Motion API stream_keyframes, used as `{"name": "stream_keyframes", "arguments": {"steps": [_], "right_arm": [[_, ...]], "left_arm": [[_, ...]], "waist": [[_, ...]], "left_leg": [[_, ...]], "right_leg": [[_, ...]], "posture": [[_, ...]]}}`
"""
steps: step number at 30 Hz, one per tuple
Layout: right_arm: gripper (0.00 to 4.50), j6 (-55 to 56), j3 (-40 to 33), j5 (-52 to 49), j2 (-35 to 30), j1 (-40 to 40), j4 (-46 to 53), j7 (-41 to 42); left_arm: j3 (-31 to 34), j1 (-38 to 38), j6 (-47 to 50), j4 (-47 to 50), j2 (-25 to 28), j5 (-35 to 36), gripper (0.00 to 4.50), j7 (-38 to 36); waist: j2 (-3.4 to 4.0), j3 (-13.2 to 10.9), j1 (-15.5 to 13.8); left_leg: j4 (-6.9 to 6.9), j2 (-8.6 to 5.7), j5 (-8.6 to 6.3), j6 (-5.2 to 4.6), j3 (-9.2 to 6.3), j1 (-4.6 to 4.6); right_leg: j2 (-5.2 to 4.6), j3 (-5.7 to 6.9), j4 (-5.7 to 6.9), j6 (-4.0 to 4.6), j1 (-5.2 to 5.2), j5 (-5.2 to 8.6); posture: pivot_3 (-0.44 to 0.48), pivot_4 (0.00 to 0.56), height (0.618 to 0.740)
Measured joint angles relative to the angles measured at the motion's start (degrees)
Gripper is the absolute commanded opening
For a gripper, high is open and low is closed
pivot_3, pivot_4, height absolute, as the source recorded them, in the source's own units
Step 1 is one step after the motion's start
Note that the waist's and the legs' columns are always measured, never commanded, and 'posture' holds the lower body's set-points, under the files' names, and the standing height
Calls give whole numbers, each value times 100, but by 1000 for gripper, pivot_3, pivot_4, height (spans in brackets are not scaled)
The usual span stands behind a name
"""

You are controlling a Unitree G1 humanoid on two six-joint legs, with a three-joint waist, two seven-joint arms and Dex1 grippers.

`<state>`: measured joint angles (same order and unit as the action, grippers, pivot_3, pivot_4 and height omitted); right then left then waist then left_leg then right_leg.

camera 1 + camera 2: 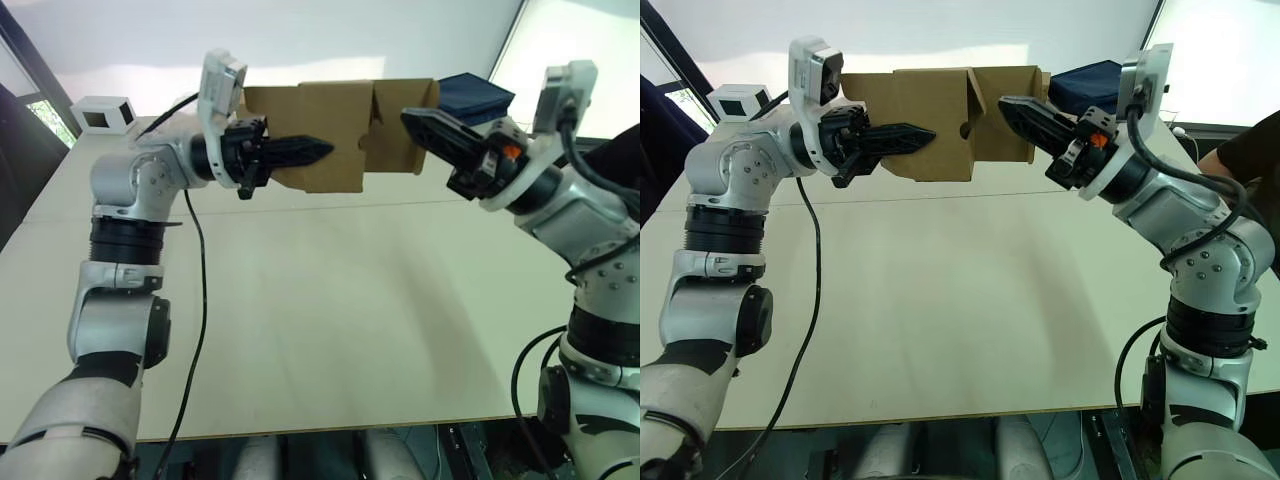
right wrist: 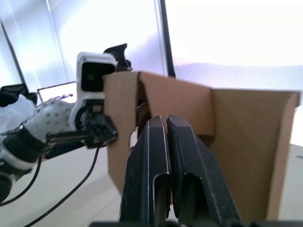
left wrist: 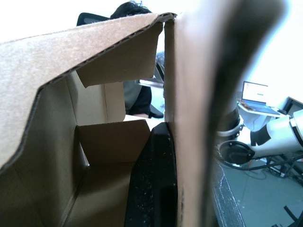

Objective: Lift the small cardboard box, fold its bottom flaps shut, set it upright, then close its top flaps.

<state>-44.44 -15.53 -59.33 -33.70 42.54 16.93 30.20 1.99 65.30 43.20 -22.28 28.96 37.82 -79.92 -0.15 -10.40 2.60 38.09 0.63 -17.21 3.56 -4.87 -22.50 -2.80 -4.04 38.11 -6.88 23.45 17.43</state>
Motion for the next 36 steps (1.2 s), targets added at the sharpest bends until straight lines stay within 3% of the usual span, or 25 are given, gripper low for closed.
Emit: {"name": "stream_keyframes", "arguments": {"steps": [14,29,36], "right_arm": [[102,155,714,463,508,144,-93,146],[102,188,788,711,509,264,-190,394],[102,-485,-573,-600,-385,4,-373,552]], "left_arm": [[-2,-195,16,297,15,19,0,-4],[1,-195,-39,281,15,19,0,5],[158,-187,-38,192,98,26,0,11]], "waist": [[0,0,2],[0,0,2],[0,0,-10]], "left_leg": [[0,0,4,7,-1,0],[0,0,4,8,-1,0],[1,-3,-4,-8,1,0]], "right_leg": [[0,0,1,0,1,0],[0,0,1,0,1,0],[-6,1,-1,0,-3,0]], "posture": [[0,150,740],[0,150,740],[0,150,740]]}}
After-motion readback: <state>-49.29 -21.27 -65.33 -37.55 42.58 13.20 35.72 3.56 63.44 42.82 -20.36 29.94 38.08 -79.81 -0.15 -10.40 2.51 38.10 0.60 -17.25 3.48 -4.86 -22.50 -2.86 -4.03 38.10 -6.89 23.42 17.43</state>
